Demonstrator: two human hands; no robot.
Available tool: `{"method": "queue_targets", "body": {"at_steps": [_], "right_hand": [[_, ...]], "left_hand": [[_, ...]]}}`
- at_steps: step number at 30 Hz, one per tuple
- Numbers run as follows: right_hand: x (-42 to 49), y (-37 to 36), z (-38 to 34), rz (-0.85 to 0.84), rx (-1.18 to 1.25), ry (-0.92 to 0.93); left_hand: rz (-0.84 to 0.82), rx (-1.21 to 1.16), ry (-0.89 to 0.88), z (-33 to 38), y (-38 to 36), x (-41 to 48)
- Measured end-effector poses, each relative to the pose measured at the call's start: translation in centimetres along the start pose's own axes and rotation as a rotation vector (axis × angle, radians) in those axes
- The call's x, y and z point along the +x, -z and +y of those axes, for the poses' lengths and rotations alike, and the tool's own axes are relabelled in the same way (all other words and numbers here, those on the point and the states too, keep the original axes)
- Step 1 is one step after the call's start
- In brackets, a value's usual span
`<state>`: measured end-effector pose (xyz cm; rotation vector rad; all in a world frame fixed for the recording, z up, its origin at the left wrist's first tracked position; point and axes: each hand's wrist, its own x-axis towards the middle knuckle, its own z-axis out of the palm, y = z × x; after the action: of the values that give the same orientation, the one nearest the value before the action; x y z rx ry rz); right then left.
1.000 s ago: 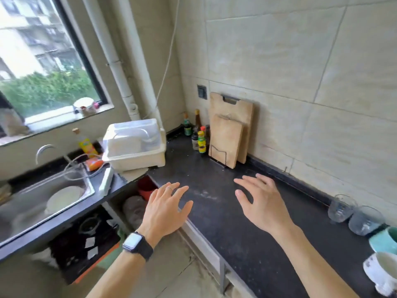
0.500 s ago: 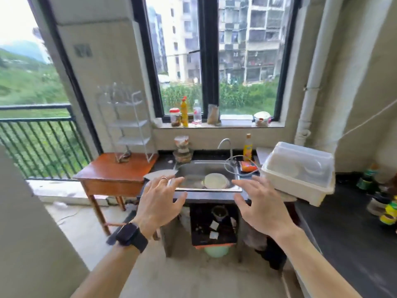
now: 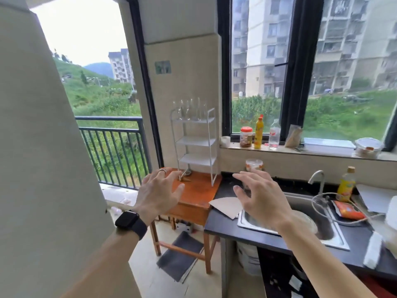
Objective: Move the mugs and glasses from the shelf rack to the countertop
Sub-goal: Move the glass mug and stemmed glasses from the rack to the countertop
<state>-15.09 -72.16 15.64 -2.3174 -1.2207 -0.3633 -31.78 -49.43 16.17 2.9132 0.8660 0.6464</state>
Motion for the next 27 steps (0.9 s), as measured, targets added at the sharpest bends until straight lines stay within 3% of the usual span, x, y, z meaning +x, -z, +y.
{"method": "queue_targets", "body": {"at_steps": [11, 27], "right_hand": [[18.1, -7.3, -1.5, 0.017, -0.004, 0.07], [45.8, -15.4, 4.7, 0.028, 0.013, 0.111]], "left_hand": [[0.008, -0.008, 0.024, -9.2, -2.4, 15.9], [0.022, -0.037, 0.016, -15.5, -9.3, 43.0]]}}
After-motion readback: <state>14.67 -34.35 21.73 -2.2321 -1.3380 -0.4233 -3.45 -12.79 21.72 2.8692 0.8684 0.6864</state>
